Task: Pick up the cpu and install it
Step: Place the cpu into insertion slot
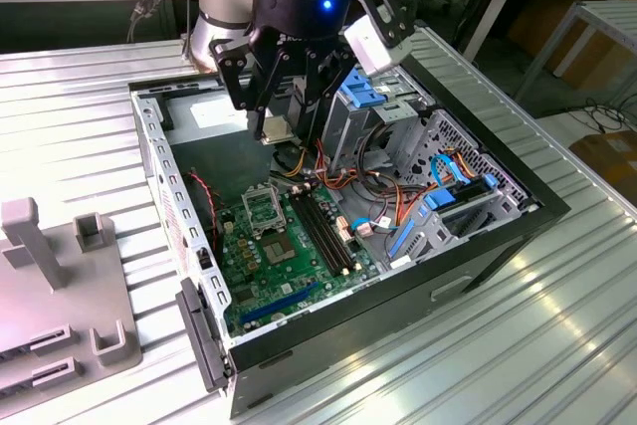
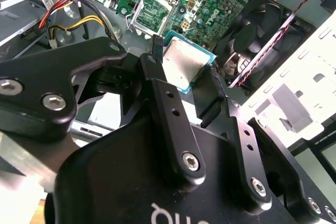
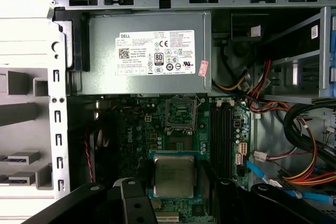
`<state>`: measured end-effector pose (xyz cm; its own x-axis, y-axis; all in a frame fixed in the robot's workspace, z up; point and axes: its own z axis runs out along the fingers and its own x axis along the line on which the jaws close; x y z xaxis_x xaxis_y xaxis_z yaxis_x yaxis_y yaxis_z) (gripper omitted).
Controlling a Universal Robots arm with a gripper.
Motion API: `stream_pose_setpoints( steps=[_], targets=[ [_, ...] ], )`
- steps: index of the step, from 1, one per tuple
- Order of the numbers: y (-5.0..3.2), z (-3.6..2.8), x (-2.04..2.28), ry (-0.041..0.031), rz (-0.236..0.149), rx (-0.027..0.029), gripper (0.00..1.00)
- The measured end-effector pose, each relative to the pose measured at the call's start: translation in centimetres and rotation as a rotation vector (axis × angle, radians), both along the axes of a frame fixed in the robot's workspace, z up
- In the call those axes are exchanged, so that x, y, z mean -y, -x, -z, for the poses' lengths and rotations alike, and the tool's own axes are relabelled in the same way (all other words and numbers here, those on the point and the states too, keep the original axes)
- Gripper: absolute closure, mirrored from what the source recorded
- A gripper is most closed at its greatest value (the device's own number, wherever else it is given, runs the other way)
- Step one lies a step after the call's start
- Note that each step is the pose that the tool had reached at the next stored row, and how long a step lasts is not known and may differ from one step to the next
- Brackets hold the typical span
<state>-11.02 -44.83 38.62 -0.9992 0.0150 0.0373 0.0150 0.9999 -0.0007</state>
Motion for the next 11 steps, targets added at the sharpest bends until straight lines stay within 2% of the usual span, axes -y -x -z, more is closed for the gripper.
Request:
stream_pose_setpoints(
  steps=[11],
  targets=[
    [0.00, 0.31, 0.11, -0.0001, 0.000, 0.0001, 0.53]
  ],
)
